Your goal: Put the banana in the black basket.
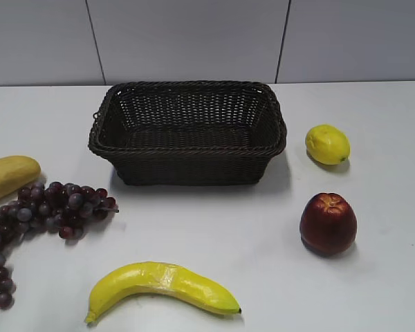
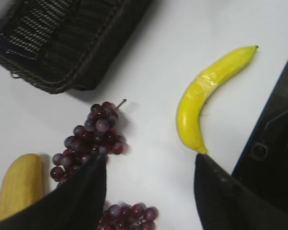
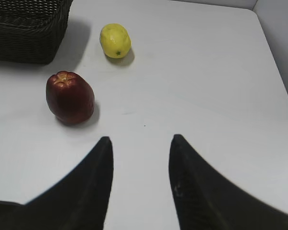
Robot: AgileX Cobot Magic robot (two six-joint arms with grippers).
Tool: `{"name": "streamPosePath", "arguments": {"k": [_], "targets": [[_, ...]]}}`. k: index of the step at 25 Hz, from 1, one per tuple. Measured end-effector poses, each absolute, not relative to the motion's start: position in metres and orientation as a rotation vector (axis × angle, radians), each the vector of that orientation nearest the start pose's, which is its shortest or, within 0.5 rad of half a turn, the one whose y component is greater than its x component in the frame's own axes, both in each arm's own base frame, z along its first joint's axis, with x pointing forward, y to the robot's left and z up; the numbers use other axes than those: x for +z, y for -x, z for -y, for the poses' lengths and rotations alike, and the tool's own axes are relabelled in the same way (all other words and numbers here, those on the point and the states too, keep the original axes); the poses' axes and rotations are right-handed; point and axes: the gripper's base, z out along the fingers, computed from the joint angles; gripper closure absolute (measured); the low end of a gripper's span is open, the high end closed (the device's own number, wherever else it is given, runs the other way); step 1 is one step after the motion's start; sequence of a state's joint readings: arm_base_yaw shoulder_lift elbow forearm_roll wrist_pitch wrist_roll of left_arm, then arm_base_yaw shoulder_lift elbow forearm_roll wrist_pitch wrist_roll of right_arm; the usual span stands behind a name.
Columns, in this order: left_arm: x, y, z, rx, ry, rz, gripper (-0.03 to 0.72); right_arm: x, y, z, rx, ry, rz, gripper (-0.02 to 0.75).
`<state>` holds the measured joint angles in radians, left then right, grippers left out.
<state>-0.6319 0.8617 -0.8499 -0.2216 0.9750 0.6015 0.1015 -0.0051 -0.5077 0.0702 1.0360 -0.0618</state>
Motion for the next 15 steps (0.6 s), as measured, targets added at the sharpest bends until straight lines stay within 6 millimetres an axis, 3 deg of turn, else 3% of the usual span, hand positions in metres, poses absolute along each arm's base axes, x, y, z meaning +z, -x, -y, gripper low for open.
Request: {"name": "streamPosePath", "arguments": {"k": [8, 15], "targets": [[0.278, -0.145, 0.150, -0.272, -1.785, -2.096, 0.126, 0.282, 0.006, -0.005, 0.109, 0.166, -2.000, 0.437], [0.246, -0.166, 0.202, -0.256, -1.980, -2.055, 0.126, 0.282, 0.006, -0.005, 0.109, 0.166, -2.000, 0.437]]}}
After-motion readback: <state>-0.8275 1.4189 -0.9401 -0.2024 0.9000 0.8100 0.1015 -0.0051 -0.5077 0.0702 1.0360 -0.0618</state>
